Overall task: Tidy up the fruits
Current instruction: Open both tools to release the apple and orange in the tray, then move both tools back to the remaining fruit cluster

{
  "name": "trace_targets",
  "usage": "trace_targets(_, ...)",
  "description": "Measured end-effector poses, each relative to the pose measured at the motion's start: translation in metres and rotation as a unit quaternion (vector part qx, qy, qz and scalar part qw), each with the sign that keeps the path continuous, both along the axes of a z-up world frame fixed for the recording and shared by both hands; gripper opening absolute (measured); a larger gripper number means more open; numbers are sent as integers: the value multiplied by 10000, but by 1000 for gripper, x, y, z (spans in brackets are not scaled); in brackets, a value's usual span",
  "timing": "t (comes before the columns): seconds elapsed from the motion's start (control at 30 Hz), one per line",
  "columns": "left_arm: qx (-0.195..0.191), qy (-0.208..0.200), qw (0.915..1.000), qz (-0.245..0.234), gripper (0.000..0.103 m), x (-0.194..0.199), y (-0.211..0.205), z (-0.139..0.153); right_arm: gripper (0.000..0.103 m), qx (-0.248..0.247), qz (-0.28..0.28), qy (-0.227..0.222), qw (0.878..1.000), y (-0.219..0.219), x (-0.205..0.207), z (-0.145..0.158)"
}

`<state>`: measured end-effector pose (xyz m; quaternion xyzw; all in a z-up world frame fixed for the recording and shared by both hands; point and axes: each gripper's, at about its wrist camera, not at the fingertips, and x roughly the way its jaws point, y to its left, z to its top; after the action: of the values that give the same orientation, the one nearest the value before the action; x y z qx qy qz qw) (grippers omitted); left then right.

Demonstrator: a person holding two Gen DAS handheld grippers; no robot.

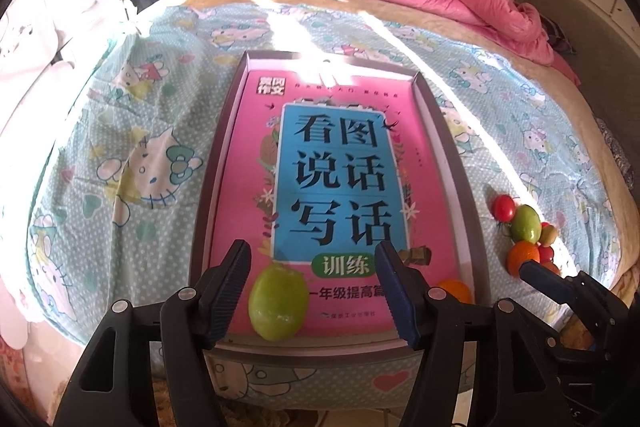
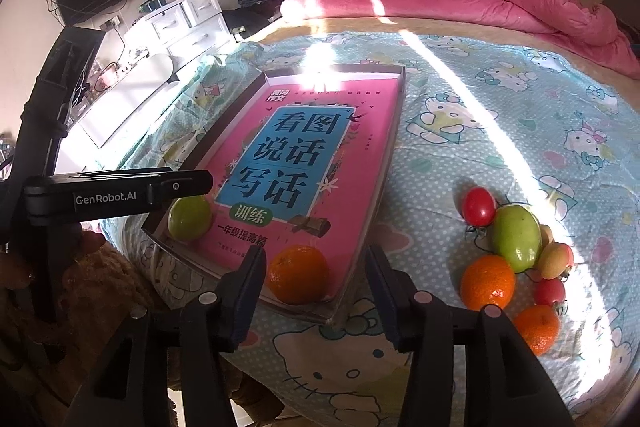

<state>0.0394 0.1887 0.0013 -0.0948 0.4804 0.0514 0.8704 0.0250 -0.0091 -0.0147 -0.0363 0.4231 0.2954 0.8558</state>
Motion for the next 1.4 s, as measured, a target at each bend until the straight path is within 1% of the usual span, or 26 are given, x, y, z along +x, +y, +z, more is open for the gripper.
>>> trace_targets(0.13,5,-126,9999,-36,72,2,-10,9,58,63,-149,-82,9998,-12,-1,9)
trace_targets(0.23,64,-197,9997,-102,73,4,-23,15,60,73,-277,-213,9994,-25,-2,16)
trace_targets(0.33,86,-279,9992,-263,73,7,-39,23,66,120,-456,-301,9984,-40,-4,24)
trace_targets(0.47,8,-396,9980,-493,74,7,-62,33,70,175,-725,-449,9962,-62,-6,36)
trace_targets(0.57,-8,-401,9968,-699,74,8,-82,38,74,165,-969,-588,9934,-80,-10,43)
trace_targets(0.63,-47,-406,9955,-849,74,8,-94,40,79,113,-1169,-650,9909,-93,-13,47)
trace_targets(0.8,24,-409,9921,-1189,74,5,-123,45,80,267,-1556,-706,9849,-124,-18,55)
trace_targets(0.9,41,-407,9902,-1334,74,4,-138,48,85,299,-1722,-727,9819,-138,-21,58)
trace_targets(1.0,-25,-356,9892,-1418,74,6,-149,49,86,396,-1885,-746,9784,-150,-24,60)
trace_targets(1.03,-75,-334,9890,-1439,75,7,-152,50,87,414,-1928,-739,9776,-153,-23,61)
trace_targets(1.1,-159,-294,9884,-1484,80,9,-157,50,87,426,-2006,-741,9759,-159,-24,61)
trace_targets(1.13,-174,-281,9881,-1503,80,10,-160,51,87,421,-2039,-733,9753,-161,-24,61)
trace_targets(1.27,-124,-259,9868,-1595,80,17,-171,53,89,340,-2180,-780,9722,-168,-28,61)
trace_targets(1.4,-128,-167,9857,-1672,80,27,-181,54,90,328,-2321,-710,9695,-174,-26,58)
